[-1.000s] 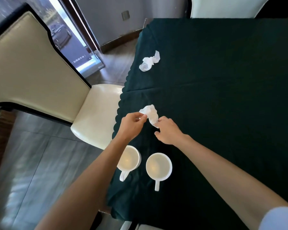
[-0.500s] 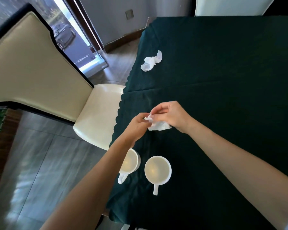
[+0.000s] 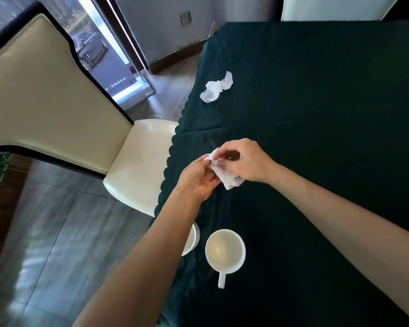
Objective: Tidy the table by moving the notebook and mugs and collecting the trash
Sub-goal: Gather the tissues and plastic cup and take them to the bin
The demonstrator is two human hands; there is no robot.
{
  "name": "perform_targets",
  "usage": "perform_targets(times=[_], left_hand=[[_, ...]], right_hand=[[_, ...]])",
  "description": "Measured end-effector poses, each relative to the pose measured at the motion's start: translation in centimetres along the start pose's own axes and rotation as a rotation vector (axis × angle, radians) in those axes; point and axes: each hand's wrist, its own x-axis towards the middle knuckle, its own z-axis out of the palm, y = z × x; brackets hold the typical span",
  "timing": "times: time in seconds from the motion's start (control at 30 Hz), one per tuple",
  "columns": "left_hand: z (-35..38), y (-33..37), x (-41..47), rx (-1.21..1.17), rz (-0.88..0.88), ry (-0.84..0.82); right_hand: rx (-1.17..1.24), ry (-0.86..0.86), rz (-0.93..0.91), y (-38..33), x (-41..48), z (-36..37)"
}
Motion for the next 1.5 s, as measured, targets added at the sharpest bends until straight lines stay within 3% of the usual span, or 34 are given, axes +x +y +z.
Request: perform_targets(times=[0.13, 0.2, 0.3, 0.47, 0.67, 0.87, 1.13, 1.5], left_hand=[[0.5, 0.5, 0.6, -0.051, -0.011, -0.068], [0.6, 0.8, 1.2, -0.018, 0.012, -0.040], [0.7, 1.5, 2.6, -0.044, 0.043, 0.030], [1.0, 2.4, 3.6, -0.032, 0.109, 0.117], [0.6, 3.8, 5.6, -0.046, 0.117, 0.107], [1.5, 5.3, 7.1, -0.110, 0.149, 0.197], [-0.8, 5.8, 7.5, -0.094, 0.120, 0.202], [-2.4, 6.6, 3.8, -0.167, 0.136, 0.202]], right_hand=[[-0.123, -0.168, 0.039, 0.1, 2.2, -1.1], [-0.079, -0.258, 0.107, 0.3, 3.7, -1.7], [0.019, -0.261, 0.146, 0.9, 6.2, -2.3], [-0.161, -0.068, 0.145, 1.5, 11.5, -3.4], [-0.394, 0.149, 0.165, 2.6, 18.7, -4.4], [-0.372, 0.115, 0.328, 3.2, 22.4, -3.3], [-0.370, 0.181, 0.378, 3.7, 23.8, -1.0], [-0.282, 0.447, 0.242, 0.6, 19.1, -1.6]])
